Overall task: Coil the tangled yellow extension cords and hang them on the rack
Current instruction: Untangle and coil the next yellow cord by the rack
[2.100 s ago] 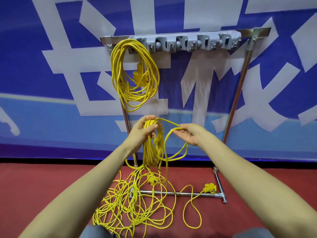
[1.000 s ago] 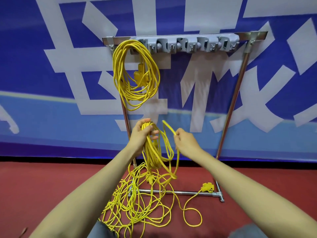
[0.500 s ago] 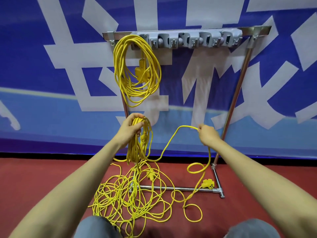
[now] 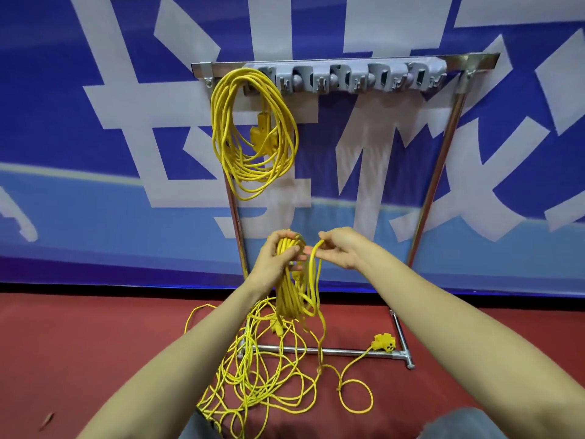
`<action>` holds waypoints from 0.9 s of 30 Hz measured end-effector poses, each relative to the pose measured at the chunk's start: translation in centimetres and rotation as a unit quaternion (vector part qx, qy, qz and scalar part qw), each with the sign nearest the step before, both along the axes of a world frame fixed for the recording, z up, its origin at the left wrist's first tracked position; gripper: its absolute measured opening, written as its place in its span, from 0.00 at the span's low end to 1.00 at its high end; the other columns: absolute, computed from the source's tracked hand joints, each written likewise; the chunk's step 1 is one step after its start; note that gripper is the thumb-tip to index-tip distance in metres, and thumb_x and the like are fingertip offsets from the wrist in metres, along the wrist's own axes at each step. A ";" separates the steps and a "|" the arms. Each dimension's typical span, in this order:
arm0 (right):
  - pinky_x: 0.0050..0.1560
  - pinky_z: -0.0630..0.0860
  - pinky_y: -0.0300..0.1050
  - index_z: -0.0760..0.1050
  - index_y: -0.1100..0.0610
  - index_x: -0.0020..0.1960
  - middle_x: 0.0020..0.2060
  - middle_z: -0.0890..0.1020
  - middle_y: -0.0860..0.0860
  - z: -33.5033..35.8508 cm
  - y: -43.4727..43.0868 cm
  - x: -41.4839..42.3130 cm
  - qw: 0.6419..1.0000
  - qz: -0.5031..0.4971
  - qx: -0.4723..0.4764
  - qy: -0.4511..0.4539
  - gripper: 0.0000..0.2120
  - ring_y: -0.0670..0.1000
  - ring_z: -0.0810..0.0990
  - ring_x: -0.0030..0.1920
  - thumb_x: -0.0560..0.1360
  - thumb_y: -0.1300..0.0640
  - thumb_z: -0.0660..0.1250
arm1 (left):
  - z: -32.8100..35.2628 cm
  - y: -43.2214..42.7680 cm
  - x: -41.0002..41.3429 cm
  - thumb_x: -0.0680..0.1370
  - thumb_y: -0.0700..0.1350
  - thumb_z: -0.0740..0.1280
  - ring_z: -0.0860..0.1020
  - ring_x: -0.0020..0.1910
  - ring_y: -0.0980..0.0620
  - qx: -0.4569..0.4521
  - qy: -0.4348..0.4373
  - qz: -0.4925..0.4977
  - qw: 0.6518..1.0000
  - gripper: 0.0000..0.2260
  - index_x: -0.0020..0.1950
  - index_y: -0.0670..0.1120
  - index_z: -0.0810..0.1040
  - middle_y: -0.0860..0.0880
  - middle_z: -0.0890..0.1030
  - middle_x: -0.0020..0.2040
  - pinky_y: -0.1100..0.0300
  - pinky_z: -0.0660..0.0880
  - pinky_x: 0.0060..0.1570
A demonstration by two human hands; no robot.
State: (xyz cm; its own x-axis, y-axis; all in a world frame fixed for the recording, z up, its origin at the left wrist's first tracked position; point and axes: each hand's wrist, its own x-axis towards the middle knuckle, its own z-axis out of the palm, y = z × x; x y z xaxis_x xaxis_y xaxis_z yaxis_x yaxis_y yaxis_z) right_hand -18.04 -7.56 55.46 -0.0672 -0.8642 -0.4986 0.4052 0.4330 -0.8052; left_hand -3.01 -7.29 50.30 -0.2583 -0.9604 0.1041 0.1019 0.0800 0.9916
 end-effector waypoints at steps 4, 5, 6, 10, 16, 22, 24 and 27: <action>0.38 0.80 0.46 0.67 0.65 0.40 0.30 0.74 0.59 0.2 -0.1 0.4 0.998 -0.014 0.041 -0.046 0.11 0.56 0.78 0.31 0.81 0.65 0.56 | -0.1 0.7 -0.6 0.80 0.34 0.62 0.82 0.38 0.49 0.028 0.034 -0.026 0.999 0.08 0.58 0.43 0.71 0.46 0.81 0.45 0.55 0.80 0.42; 0.33 0.79 0.45 0.68 0.64 0.39 0.24 0.77 0.57 0.0 -0.2 0.4 0.998 -0.005 0.052 -0.025 0.12 0.53 0.79 0.28 0.81 0.63 0.57 | -0.1 0.8 -0.8 0.80 0.34 0.62 0.82 0.38 0.49 0.034 0.039 -0.026 0.998 0.08 0.58 0.42 0.71 0.45 0.81 0.46 0.56 0.80 0.42; 0.35 0.78 0.43 0.69 0.61 0.39 0.20 0.77 0.53 -0.1 -0.3 0.5 0.998 0.006 0.061 0.006 0.11 0.49 0.79 0.28 0.80 0.62 0.59 | 0.0 0.8 -0.9 0.80 0.34 0.63 0.82 0.37 0.49 0.041 0.043 -0.025 0.998 0.08 0.58 0.42 0.71 0.44 0.81 0.46 0.56 0.81 0.43; 0.45 0.73 0.40 0.73 0.59 0.38 0.21 0.78 0.51 -0.1 0.0 0.9 0.997 0.032 0.072 0.007 0.10 0.48 0.76 0.37 0.77 0.61 0.65 | 0.3 0.9 -1.0 0.80 0.36 0.63 0.82 0.38 0.49 0.031 0.040 -0.033 0.998 0.08 0.58 0.42 0.71 0.45 0.81 0.45 0.54 0.80 0.44; 0.38 0.77 0.43 0.74 0.57 0.40 0.36 0.77 0.50 0.5 0.1 0.7 0.997 0.059 0.048 0.029 0.06 0.46 0.79 0.33 0.76 0.61 0.68 | 0.8 0.9 -0.6 0.80 0.36 0.64 0.80 0.39 0.48 0.010 0.026 -0.044 0.999 0.11 0.61 0.41 0.69 0.41 0.78 0.48 0.52 0.79 0.46; 0.33 0.76 0.34 0.75 0.55 0.41 0.30 0.82 0.46 0.6 0.2 1.0 0.992 0.099 0.001 0.073 0.05 0.43 0.80 0.29 0.75 0.61 0.69 | 1.7 1.0 -0.2 0.79 0.34 0.65 0.81 0.34 0.50 0.032 0.062 -0.051 0.996 0.13 0.62 0.40 0.68 0.42 0.79 0.42 0.57 0.81 0.39; 0.32 0.77 0.35 0.76 0.56 0.41 0.30 0.82 0.47 0.5 0.3 1.1 0.991 0.097 -0.018 0.088 0.04 0.44 0.80 0.30 0.75 0.60 0.69 | 1.7 1.0 -0.4 0.78 0.33 0.66 0.81 0.33 0.51 0.035 0.061 -0.046 0.996 0.13 0.61 0.41 0.69 0.42 0.79 0.40 0.59 0.81 0.38; 0.51 0.74 0.44 0.74 0.54 0.42 0.36 0.78 0.49 -0.9 0.4 1.0 0.972 0.086 -0.083 0.204 0.07 0.46 0.76 0.38 0.77 0.54 0.65 | 1.8 0.6 -0.3 0.78 0.33 0.65 0.77 0.27 0.53 0.054 0.079 0.006 0.995 0.12 0.60 0.41 0.69 0.45 0.77 0.33 0.61 0.78 0.32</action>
